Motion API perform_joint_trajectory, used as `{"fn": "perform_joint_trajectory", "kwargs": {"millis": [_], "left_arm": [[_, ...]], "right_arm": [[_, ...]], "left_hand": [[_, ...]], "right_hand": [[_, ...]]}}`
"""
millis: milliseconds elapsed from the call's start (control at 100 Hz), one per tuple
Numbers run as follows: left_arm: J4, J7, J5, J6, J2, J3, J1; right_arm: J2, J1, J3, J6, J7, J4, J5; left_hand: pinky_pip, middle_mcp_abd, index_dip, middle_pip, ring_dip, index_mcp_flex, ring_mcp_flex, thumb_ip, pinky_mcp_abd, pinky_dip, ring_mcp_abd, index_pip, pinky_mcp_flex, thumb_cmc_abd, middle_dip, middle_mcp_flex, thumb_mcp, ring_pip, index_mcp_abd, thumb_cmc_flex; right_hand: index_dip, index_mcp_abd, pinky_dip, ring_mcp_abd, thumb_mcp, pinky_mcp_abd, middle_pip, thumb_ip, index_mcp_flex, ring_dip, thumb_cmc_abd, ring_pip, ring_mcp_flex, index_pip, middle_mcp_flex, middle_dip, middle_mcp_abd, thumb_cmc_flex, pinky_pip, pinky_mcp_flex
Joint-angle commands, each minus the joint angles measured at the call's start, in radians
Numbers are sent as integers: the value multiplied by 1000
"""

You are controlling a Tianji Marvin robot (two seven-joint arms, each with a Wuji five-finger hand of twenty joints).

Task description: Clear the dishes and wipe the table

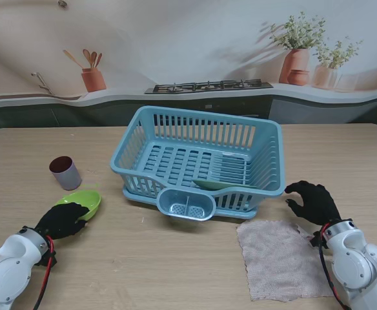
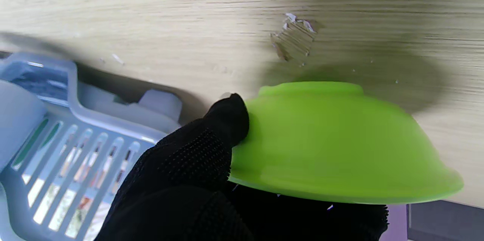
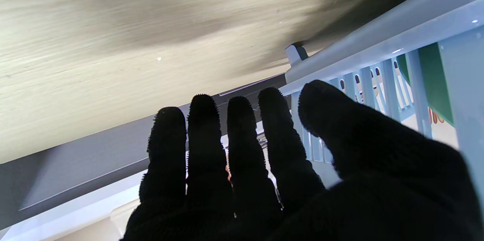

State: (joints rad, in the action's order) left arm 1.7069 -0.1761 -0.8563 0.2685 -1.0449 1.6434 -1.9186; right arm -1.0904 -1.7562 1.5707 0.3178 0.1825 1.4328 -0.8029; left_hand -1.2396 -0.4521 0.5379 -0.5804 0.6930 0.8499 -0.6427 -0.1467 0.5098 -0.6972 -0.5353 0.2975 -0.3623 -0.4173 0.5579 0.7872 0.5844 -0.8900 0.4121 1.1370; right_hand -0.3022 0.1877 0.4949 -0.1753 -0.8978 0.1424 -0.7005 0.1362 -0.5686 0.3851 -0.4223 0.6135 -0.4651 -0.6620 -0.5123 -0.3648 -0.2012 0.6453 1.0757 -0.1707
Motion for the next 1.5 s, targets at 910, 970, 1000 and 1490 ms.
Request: {"fn": "perform_joint_trajectory", "kwargs": {"millis": [910,970,1000,1490], "left_arm": [[209,32,-36,191,-16,189,-172],[217,27,-26,211,-16,205,-170],[221,24,-20,221,-16,213,-168],[196,-100,175,317,10,236,15]], "right_arm": [[-1,-4,8,23,-10,3,-2],[-1,-4,9,24,-9,3,-2],[-1,-4,9,25,-9,3,-3],[-2,-8,12,21,-3,6,-1]], "left_hand": [[-395,-118,169,-236,359,42,-211,2,52,-173,-83,156,-349,73,61,25,48,-330,-87,145],[-395,-117,170,-237,360,43,-213,2,53,-173,-84,157,-350,72,60,27,48,-331,-88,144],[-396,-116,170,-238,360,44,-213,2,53,-173,-84,157,-351,71,60,27,49,-331,-88,145],[-409,-107,172,-248,366,60,-230,4,42,-172,-71,161,-363,69,57,39,60,-334,-105,135]], "right_hand": [[-3,13,3,15,-27,-20,5,-35,-27,-5,-16,-16,30,15,18,9,-1,-29,-20,18],[-3,13,3,16,-28,-18,6,-35,-28,-5,-15,-16,30,15,18,9,0,-28,-20,18],[-3,13,3,15,-27,-20,6,-35,-28,-5,-15,-16,29,15,18,9,-1,-29,-20,17],[-4,14,3,15,-27,-20,5,-35,-29,-5,-15,-16,31,16,17,9,-1,-27,-20,18]]}}
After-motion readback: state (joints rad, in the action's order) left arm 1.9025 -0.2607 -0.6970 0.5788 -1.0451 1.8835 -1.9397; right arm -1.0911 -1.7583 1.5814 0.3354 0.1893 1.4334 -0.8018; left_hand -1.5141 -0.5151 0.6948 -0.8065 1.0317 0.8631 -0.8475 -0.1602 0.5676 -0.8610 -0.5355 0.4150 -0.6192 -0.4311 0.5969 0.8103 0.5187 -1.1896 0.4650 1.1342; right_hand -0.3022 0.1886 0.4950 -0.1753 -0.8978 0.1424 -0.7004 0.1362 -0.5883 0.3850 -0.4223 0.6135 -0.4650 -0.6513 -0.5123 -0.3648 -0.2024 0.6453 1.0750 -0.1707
